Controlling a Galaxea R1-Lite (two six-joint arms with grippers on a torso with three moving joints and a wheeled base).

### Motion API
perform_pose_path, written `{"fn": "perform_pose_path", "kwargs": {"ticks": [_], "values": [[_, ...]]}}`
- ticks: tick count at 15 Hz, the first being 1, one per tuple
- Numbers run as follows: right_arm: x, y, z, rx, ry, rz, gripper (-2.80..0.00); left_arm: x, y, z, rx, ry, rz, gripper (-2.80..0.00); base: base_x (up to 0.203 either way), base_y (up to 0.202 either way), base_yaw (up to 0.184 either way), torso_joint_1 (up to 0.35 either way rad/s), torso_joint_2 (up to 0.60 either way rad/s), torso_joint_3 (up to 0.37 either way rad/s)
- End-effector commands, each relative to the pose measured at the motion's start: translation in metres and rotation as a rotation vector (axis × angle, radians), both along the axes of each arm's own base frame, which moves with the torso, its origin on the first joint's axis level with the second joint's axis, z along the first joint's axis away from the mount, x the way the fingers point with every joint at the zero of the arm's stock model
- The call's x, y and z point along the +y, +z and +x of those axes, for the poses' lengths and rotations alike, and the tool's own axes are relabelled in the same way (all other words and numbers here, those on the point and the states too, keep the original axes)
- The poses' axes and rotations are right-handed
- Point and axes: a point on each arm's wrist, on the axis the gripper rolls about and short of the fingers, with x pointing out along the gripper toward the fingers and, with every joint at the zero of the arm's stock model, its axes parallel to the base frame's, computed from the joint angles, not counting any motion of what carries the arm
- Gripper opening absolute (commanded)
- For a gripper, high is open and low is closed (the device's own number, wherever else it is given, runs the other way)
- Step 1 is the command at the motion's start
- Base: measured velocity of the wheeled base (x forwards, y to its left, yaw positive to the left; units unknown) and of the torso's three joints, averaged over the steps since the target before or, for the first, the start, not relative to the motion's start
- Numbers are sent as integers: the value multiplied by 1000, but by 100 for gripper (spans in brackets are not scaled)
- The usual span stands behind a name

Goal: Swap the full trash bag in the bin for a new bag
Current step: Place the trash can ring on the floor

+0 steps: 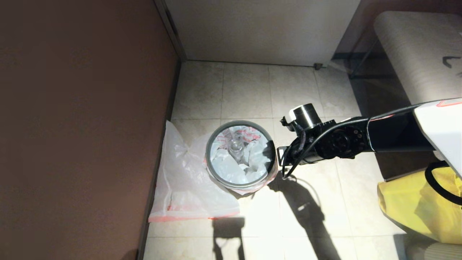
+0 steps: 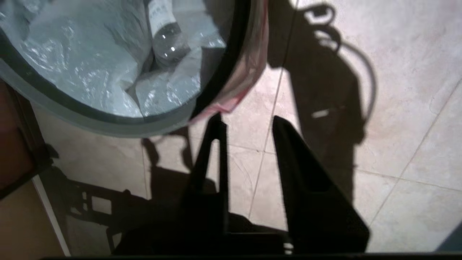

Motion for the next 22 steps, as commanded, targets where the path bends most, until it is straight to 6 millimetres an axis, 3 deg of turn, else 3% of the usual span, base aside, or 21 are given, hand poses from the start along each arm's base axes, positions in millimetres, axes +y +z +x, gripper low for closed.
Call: {"fn": "perform_pose_path", "kwargs": {"ticks": [1, 6, 9, 14, 15, 22], "values": [[12, -2, 11, -21, 11, 9, 0, 0, 0, 0, -1, 1, 0, -280, 0, 0, 0, 0, 0, 0], [29, -24, 42, -48, -6, 7, 0, 0, 0, 0, -1, 1, 0, -280, 0, 0, 0, 0, 0, 0], [28, -42, 59, -77, -49, -70, 0, 0, 0, 0, -1, 1, 0, -280, 0, 0, 0, 0, 0, 0], [25, -43, 65, -120, -58, -92, 0, 0, 0, 0, -1, 1, 0, -280, 0, 0, 0, 0, 0, 0], [25, -42, 64, -121, -56, -91, -280, 0, 0, 0, -1, 1, -1, -280, 0, 0, 0, 0, 0, 0], [30, -51, 65, -113, -25, -128, -280, 0, 0, 0, -1, 1, 0, -280, 0, 0, 0, 0, 0, 0]]}}
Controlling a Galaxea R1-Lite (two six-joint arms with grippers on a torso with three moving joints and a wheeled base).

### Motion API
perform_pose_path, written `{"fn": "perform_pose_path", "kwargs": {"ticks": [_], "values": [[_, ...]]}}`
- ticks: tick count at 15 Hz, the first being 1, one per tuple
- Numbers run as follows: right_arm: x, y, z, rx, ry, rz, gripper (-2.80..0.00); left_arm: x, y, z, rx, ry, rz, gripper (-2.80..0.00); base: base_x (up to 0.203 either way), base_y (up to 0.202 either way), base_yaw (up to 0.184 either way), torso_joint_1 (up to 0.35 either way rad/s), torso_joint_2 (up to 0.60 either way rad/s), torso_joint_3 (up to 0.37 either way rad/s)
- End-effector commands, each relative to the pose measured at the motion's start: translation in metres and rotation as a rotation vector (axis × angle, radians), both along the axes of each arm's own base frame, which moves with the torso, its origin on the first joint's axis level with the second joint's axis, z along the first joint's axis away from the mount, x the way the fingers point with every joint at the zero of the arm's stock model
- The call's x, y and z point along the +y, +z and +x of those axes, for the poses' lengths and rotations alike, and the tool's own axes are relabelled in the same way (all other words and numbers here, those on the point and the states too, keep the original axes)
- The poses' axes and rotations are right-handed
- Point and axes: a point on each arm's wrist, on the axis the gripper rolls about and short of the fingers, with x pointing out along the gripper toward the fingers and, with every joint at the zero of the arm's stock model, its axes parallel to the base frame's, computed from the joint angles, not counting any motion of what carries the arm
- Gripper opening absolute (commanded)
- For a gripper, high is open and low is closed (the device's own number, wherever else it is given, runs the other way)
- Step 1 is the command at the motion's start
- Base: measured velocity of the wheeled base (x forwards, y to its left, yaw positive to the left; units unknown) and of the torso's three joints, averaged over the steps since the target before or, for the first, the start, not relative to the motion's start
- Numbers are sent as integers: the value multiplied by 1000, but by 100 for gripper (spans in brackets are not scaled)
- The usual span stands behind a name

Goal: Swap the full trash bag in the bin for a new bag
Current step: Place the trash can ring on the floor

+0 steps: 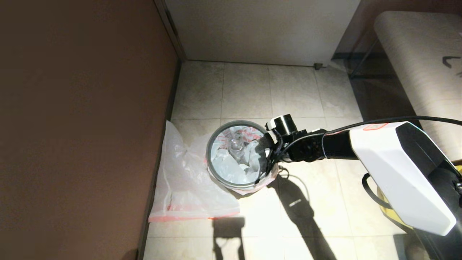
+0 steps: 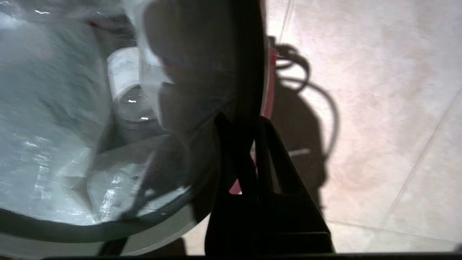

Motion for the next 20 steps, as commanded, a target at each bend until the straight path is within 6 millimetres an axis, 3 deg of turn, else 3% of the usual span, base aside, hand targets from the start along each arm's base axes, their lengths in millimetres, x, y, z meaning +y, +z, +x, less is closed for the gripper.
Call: {"fn": "perform_pose_path", "kwargs": {"ticks": [1, 5, 12, 20], "values": [[0, -1, 0, 4, 1, -1, -280, 0, 0, 0, 0, 1, -1, -280, 0, 0, 0, 0, 0, 0], [1, 17, -7, -24, 1, 8, -280, 0, 0, 0, 0, 1, -1, -280, 0, 0, 0, 0, 0, 0], [17, 50, -42, 4, 15, 16, -280, 0, 0, 0, 0, 1, -1, -280, 0, 0, 0, 0, 0, 0], [-5, 77, -74, 85, -71, 53, -280, 0, 0, 0, 0, 1, -1, -280, 0, 0, 0, 0, 0, 0]]}}
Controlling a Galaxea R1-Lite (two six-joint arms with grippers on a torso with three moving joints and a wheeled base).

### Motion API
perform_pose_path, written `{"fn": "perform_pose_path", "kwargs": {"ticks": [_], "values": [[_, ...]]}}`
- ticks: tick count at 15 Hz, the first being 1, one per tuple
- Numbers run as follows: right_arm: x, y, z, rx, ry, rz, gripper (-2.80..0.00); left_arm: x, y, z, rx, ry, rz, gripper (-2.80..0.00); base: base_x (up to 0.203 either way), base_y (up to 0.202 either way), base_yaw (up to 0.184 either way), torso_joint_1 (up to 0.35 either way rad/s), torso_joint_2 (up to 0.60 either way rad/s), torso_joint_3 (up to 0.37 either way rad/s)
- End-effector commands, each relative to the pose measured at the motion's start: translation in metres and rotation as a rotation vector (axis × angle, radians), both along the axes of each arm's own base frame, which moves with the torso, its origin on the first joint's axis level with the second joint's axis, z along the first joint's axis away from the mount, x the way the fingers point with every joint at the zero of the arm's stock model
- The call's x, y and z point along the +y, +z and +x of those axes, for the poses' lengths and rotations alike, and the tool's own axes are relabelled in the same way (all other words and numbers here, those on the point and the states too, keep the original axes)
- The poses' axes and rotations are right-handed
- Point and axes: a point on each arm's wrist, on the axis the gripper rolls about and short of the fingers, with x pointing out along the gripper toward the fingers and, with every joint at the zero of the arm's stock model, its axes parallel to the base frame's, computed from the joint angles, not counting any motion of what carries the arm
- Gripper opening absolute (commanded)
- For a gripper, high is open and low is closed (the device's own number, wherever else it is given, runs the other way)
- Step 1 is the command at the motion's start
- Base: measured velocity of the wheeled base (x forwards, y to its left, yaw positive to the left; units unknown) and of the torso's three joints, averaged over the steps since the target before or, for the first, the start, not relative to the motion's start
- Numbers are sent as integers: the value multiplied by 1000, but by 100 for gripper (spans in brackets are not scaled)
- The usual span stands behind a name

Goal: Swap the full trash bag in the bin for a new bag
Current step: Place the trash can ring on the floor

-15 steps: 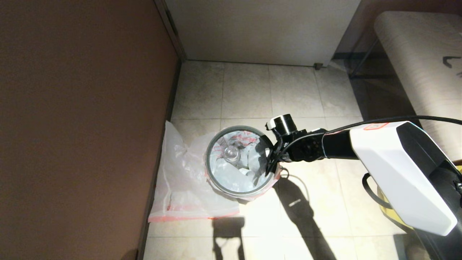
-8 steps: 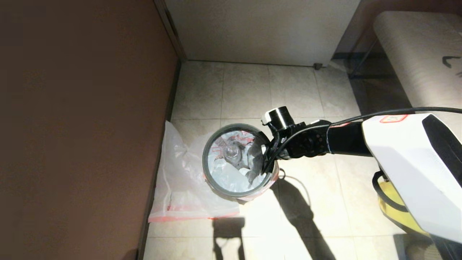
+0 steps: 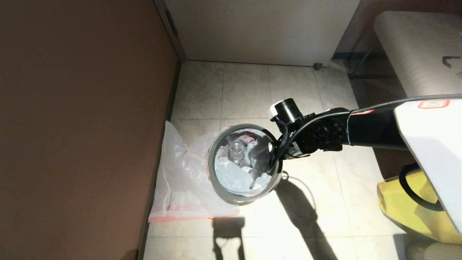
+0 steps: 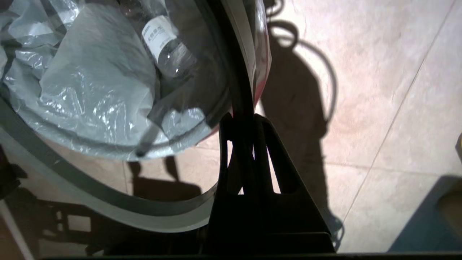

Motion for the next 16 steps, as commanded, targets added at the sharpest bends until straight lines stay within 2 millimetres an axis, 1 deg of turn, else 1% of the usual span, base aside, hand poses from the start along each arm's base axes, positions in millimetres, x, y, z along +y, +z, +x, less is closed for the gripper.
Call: {"fn": "perform_pose_path", "kwargs": {"ticks": [1, 4, 5, 6, 8, 9, 11, 13, 16], "values": [[-7, 16, -15, 13, -15, 44, -280, 0, 0, 0, 0, 1, 0, -280, 0, 0, 0, 0, 0, 0], [-10, 32, -25, 17, -11, 94, -280, 0, 0, 0, 0, 1, 0, -280, 0, 0, 0, 0, 0, 0], [-15, 42, -30, 15, -22, 118, -280, 0, 0, 0, 0, 1, 0, -280, 0, 0, 0, 0, 0, 0], [-23, 53, -37, 21, -32, 153, -280, 0, 0, 0, 0, 1, 0, -280, 0, 0, 0, 0, 0, 0], [-47, 74, -47, 37, -73, 192, -280, 0, 0, 0, 0, 1, 0, -280, 0, 0, 0, 0, 0, 0], [-64, 83, -51, 38, -109, 198, -280, 0, 0, 0, 0, 1, 0, -280, 0, 0, 0, 0, 0, 0], [-101, 87, -59, 53, -192, 187, -280, 0, 0, 0, 0, 1, 0, -280, 0, 0, 0, 0, 0, 0], [-150, 80, -65, 90, -317, 165, -280, 0, 0, 0, 0, 1, 0, -280, 0, 0, 0, 0, 0, 0], [-223, 61, -78, 160, -464, 191, -280, 0, 0, 0, 0, 1, 0, -280, 0, 0, 0, 0, 0, 0]]}}
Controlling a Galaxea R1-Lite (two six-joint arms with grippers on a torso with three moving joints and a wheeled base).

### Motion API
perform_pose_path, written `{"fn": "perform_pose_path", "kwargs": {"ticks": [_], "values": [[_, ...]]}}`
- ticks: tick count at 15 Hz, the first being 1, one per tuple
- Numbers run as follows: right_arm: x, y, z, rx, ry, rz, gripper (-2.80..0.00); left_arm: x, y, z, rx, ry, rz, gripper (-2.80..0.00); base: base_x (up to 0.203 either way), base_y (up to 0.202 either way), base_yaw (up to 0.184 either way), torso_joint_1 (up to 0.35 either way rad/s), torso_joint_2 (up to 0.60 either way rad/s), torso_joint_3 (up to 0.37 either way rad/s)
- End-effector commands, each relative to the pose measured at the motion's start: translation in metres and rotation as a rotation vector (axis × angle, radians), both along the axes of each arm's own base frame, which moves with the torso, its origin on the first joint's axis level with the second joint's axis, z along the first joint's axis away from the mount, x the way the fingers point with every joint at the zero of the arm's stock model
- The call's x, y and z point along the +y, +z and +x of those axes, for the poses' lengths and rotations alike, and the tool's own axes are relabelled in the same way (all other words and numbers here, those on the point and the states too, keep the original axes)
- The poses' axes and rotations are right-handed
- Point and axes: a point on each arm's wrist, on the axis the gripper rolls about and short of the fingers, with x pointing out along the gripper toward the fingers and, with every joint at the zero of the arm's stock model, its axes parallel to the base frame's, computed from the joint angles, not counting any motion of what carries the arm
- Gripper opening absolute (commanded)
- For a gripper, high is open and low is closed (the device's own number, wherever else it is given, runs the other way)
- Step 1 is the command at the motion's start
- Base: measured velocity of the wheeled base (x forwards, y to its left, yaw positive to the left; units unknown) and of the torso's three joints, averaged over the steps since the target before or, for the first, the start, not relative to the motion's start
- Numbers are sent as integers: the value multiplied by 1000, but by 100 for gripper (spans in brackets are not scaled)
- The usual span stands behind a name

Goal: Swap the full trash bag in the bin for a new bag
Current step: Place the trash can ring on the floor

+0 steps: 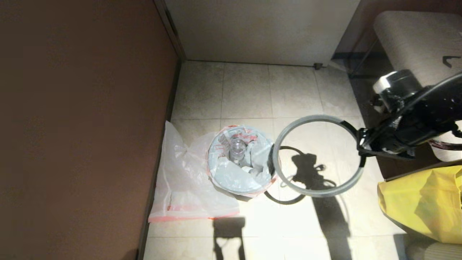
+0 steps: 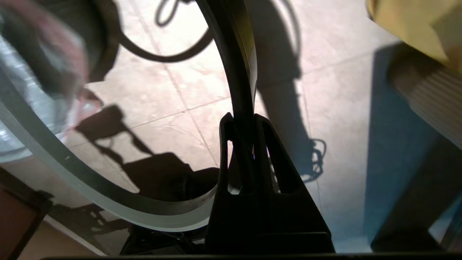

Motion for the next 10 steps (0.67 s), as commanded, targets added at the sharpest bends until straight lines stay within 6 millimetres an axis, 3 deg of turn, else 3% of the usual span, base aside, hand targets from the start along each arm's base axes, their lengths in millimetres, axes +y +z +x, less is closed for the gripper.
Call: {"fn": "perform_pose_path", "kwargs": {"ticks": [1, 4, 5, 8, 10], "values": [[-63, -4, -21, 12, -110, 38, -280, 0, 0, 0, 0, 2, 0, -280, 0, 0, 0, 0, 0, 0], [-141, -35, -27, 43, -145, 27, -280, 0, 0, 0, 0, 2, 0, -280, 0, 0, 0, 0, 0, 0], [-155, -53, -20, 58, -140, 19, -280, 0, 0, 0, 0, 2, 0, -280, 0, 0, 0, 0, 0, 0], [-172, -97, 0, 47, -114, 24, -280, 0, 0, 0, 0, 2, 0, -280, 0, 0, 0, 0, 0, 0], [-180, -122, 26, 24, -94, 18, -280, 0, 0, 0, 0, 2, 0, -280, 0, 0, 0, 0, 0, 0]]}}
